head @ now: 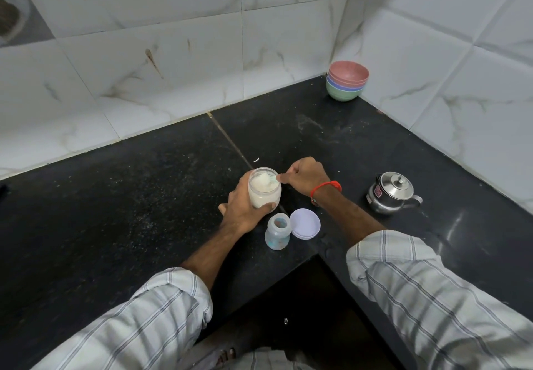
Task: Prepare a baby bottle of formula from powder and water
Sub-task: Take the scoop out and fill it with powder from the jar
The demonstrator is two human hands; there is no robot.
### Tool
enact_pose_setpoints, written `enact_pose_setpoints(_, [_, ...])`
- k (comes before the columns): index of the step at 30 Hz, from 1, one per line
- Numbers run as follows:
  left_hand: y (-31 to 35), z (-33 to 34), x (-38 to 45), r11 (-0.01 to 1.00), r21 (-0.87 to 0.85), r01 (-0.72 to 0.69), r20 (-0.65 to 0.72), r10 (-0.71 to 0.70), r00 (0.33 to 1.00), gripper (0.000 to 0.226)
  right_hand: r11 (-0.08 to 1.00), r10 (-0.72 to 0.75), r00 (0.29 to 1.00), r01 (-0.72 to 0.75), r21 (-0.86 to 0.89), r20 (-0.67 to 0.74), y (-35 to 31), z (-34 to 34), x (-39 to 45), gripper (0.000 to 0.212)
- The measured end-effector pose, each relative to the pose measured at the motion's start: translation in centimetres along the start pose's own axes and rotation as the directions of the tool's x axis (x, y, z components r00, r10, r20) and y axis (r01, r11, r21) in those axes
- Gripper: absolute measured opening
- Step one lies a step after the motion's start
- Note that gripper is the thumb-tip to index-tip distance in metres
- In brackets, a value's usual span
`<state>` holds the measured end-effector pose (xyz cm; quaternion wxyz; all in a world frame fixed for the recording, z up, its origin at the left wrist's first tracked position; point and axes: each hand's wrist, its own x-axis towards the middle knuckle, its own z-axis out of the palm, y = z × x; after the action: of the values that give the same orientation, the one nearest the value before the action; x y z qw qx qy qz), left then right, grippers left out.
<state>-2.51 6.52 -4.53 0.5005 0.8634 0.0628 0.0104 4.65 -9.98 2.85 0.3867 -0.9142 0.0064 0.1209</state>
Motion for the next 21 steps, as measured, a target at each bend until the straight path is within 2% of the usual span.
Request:
enact_pose_setpoints(5, [0.18, -0.08, -0.06, 1.0, -0.001, 0.021, 0.016, -0.021, 1.0, 0.087, 0.998, -0.067, 0.998, 0.067, 0.016, -0.001, 0.3, -0.01, -0.13, 0.024])
enact_pose_setpoints(8, [0.23, -0.08, -0.03, 0.999, -0.007, 0.033, 0.018, -0.033, 0.999, 0.091, 0.992, -0.091, 0.996, 0.092, -0.081, 0.015, 0.4, -0.11, 0.19, 0.023])
enact_pose_setpoints(16, [0.16, -0.11, 0.01, 0.999, -0.022, 0.028, 0.02, -0.028, 0.999, 0.091, 0.973, -0.148, 0.987, 0.157, -0.167, 0.064, 0.39, -0.45, 0.47, 0.022])
enact_pose_setpoints(21, [0.16, -0.13, 0.09, 1.0, -0.015, 0.025, 0.017, -0.024, 1.0, 0.09, 0.996, -0.086, 0.993, 0.087, -0.004, 0.082, 0.62, -0.71, 0.51, 0.018])
